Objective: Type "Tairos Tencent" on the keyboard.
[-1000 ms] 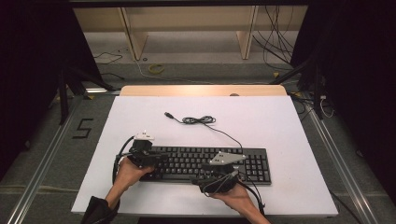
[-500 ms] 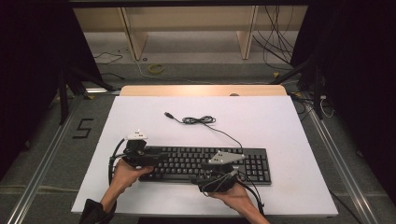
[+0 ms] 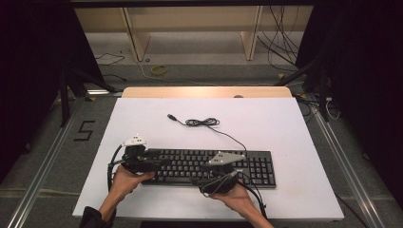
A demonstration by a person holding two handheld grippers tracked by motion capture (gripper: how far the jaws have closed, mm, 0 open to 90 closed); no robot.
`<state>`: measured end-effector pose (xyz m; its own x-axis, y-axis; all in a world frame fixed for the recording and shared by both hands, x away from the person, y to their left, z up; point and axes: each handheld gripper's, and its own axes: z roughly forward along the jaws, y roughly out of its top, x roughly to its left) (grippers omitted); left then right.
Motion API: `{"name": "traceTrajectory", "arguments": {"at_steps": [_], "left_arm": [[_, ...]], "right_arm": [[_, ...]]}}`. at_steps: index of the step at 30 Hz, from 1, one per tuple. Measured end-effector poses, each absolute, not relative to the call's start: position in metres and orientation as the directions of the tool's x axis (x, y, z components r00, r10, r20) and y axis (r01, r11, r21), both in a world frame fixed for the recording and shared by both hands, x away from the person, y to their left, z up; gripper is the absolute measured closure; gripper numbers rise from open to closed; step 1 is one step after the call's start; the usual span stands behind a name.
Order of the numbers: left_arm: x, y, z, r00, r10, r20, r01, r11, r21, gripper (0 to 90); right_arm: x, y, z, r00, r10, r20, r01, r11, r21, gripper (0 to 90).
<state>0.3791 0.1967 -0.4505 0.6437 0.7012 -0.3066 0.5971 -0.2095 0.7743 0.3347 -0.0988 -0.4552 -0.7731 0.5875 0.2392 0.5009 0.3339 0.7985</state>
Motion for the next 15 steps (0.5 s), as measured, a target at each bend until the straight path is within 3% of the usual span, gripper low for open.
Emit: {"name": "traceTrajectory", "arguments": {"at_steps": [15], "left_arm": [[0.369, 0.199, -0.452, 0.642, 0.697, -0.32, 0.591, -0.182, 0.786, 37.2]], "right_arm": [[0.348, -0.084, -0.456, -0.775, 0.593, 0.217, 0.501, 0.369, 0.782, 61.9]]}}
